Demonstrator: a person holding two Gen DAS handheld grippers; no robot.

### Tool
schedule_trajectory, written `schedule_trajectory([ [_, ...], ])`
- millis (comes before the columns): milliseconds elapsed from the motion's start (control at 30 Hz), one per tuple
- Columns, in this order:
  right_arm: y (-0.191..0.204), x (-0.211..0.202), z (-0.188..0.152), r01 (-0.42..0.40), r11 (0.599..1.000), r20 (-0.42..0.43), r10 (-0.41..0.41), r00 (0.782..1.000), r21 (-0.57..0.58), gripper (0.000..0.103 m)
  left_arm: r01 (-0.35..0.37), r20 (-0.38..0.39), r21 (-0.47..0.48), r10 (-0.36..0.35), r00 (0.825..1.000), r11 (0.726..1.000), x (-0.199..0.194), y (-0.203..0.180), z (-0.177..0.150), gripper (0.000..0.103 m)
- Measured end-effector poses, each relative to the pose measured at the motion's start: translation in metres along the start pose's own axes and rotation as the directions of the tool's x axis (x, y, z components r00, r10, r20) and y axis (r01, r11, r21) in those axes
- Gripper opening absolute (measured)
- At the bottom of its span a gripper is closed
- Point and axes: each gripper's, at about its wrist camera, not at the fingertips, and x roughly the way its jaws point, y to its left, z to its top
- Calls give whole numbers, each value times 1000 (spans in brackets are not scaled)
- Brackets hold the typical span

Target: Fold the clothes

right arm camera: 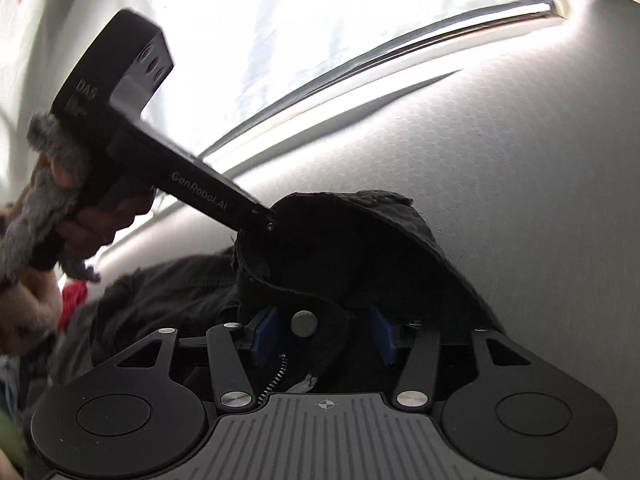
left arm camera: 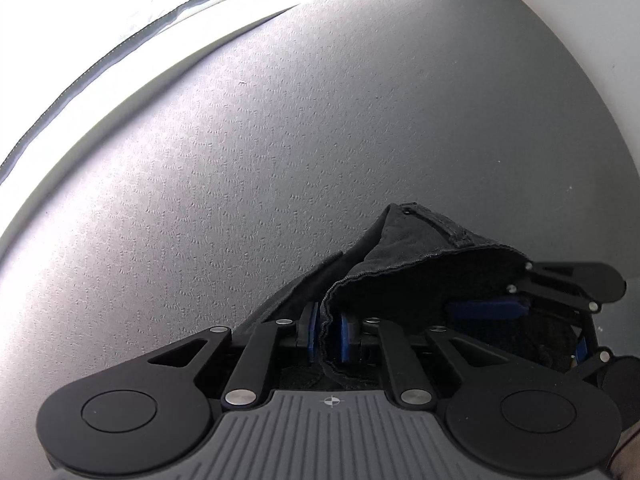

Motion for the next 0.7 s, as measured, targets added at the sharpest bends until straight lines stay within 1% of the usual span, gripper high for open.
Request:
schedule_trajectory([
  [33,-3,1,3,-35,999,-16,35,999,-9,100,3,0,-2,-3,1000,1000,0,0,0,13],
  [67,-6,2,6,-71,997,-32,70,997,-17,103,4,0,-4,-4,1000,1000,2,3,0,13],
  [100,-9,5,8,-113,994,-53,113,992,-8,103,2,1,-3,-2,1000,1000,6,10,3,13],
  [133,-9,8,9,-137,991,-68,136,988,-4,102,-1,2,-2,1,1000,1000,9,17,6,13],
  [167,-6,8,10,-112,993,-68,111,992,-20,94,-4,2,-1,4,1000,1000,10,22,8,13],
  [200,-4,8,11,-75,996,-64,72,995,-41,75,-8,2,1,8,1000,1000,3,23,9,13],
  [233,-4,6,11,-59,997,-63,57,996,-39,72,-11,3,4,11,1000,1000,-2,24,10,13],
  [300,-15,-3,10,-78,996,-50,80,996,43,67,-8,4,4,8,1000,1000,-3,24,11,13],
  [333,-17,-5,8,-84,995,-45,87,995,59,64,-4,4,1,4,1000,1000,-2,23,11,13],
  [367,-19,-6,5,-89,994,-44,92,995,65,62,0,3,-3,0,1000,1000,-1,23,11,13],
  [467,-20,-8,1,-101,991,-34,104,994,88,54,6,5,-10,-6,1000,1000,1,26,10,14],
  [533,-18,-11,1,-97,991,-28,100,995,96,47,7,5,-13,-7,1000,1000,3,30,9,14],
  [600,-16,-11,2,-78,992,-28,82,996,101,46,7,3,-13,-7,1000,1000,4,31,9,14],
  [633,-17,-9,1,-74,991,-28,77,997,108,48,7,2,-12,-7,1000,1000,4,31,9,14],
  [700,-22,-6,1,-87,982,-34,94,995,170,52,7,1,-11,-7,1000,1000,3,31,9,14],
])
